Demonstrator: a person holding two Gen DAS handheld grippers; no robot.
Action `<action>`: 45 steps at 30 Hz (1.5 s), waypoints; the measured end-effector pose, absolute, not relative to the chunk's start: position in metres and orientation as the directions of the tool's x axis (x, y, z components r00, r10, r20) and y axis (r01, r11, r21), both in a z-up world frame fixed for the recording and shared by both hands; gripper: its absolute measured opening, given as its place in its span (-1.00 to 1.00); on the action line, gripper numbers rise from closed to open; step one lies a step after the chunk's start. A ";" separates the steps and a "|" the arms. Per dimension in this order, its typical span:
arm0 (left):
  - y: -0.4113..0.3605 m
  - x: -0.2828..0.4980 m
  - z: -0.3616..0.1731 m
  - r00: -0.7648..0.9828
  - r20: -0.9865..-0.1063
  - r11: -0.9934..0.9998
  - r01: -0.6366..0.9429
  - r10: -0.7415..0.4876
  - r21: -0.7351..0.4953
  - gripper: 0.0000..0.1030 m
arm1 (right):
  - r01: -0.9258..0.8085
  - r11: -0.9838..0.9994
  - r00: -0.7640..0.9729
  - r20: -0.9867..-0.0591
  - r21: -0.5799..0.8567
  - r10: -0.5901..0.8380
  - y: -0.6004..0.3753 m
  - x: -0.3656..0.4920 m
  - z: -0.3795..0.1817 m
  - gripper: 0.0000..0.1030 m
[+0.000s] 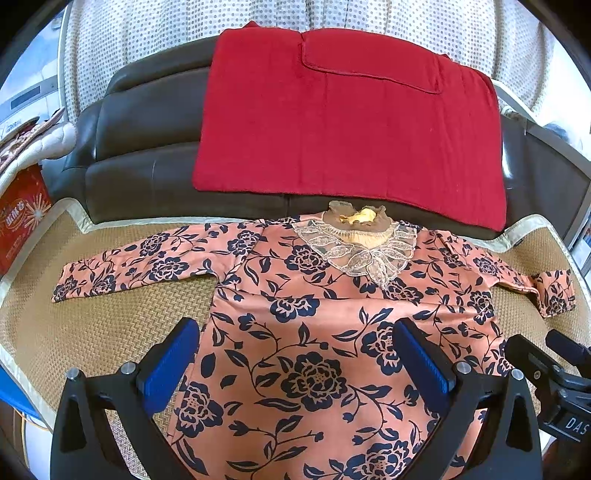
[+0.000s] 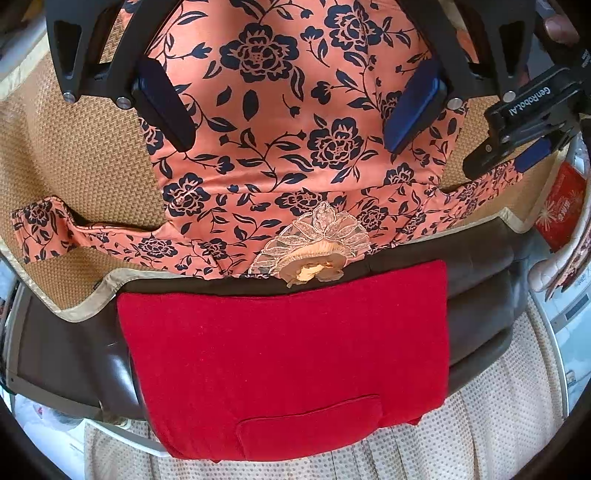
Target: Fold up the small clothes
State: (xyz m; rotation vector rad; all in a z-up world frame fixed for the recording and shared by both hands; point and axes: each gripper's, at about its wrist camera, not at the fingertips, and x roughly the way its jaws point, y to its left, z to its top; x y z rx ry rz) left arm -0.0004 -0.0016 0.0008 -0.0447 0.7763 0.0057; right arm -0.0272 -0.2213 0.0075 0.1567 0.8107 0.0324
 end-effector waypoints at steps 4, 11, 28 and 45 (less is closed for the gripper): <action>0.003 0.000 0.001 0.710 -0.704 0.999 -0.020 -0.019 -0.047 1.00 | 0.031 0.989 0.697 -0.712 0.148 0.085 -0.223 -0.026 0.008 1.00; 0.001 -0.001 0.001 0.717 -0.697 0.999 -0.017 -0.021 -0.047 1.00 | 0.022 0.990 0.697 -0.712 0.140 0.085 -0.222 -0.025 0.008 1.00; -0.002 -0.001 0.001 0.717 -0.697 0.998 -0.016 -0.026 -0.054 1.00 | 0.019 0.992 0.708 -0.702 0.125 0.075 -0.218 -0.020 0.012 1.00; -0.005 0.001 -0.001 0.714 -0.700 1.000 -0.015 -0.003 -0.020 1.00 | 0.015 0.993 0.707 -0.704 0.118 0.073 -0.218 -0.016 0.007 1.00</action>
